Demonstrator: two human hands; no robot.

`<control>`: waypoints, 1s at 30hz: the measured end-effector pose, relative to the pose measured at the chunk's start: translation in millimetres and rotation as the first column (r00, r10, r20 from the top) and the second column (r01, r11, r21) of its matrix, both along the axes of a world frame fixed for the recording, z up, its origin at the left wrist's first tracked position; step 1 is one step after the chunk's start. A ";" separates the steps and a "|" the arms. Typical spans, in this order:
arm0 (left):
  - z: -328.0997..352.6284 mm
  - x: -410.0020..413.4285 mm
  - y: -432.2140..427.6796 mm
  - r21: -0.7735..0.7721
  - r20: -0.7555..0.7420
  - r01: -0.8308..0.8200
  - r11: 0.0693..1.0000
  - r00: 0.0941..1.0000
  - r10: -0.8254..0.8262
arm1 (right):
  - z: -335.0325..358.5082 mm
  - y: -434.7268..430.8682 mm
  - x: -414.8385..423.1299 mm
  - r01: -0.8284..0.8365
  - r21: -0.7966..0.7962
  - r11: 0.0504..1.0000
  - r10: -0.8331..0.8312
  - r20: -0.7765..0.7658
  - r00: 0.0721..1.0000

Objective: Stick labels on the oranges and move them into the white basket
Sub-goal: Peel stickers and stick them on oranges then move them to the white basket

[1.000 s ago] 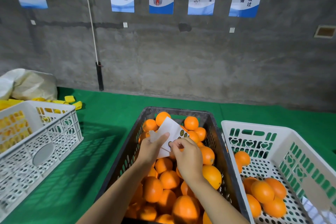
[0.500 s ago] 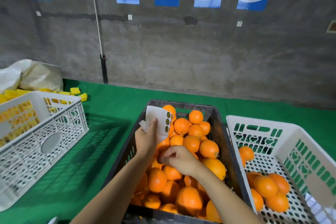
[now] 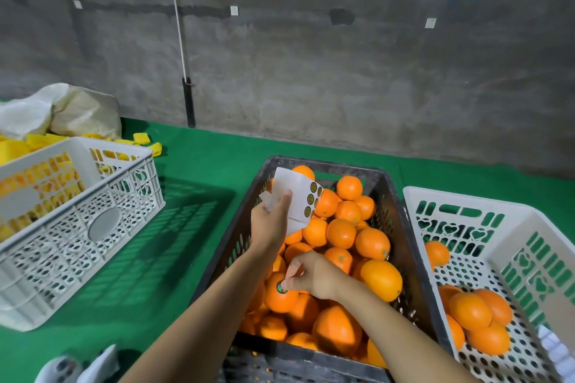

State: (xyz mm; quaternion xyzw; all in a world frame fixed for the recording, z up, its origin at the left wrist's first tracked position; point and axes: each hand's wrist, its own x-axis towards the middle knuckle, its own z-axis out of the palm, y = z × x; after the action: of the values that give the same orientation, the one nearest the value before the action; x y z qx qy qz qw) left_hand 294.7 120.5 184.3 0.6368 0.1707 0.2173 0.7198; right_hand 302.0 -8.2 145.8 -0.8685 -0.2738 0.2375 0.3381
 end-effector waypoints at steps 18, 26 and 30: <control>4.9 -7.2 -4.0 0.060 -0.021 0.024 0.998 1.000 -0.023 | -9.1 0.2 0.2 -0.038 -0.023 0.999 0.037 -0.018 0.999; 6.4 -7.3 -4.8 0.063 -0.020 0.034 0.997 0.999 -0.033 | -6.9 2.5 -0.6 -0.024 0.017 1.000 0.025 -0.075 0.997; 4.6 -6.4 -3.6 0.074 -0.032 0.010 0.997 0.999 -0.008 | -12.0 4.6 -2.1 -0.159 -0.322 0.933 0.162 -0.018 0.987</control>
State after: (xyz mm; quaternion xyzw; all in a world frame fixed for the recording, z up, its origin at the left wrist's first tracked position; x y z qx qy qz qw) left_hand 288.3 116.9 189.0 0.6672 0.1710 0.2103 0.6938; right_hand 299.9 -3.6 133.8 -0.8878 -0.3028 0.3021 0.1697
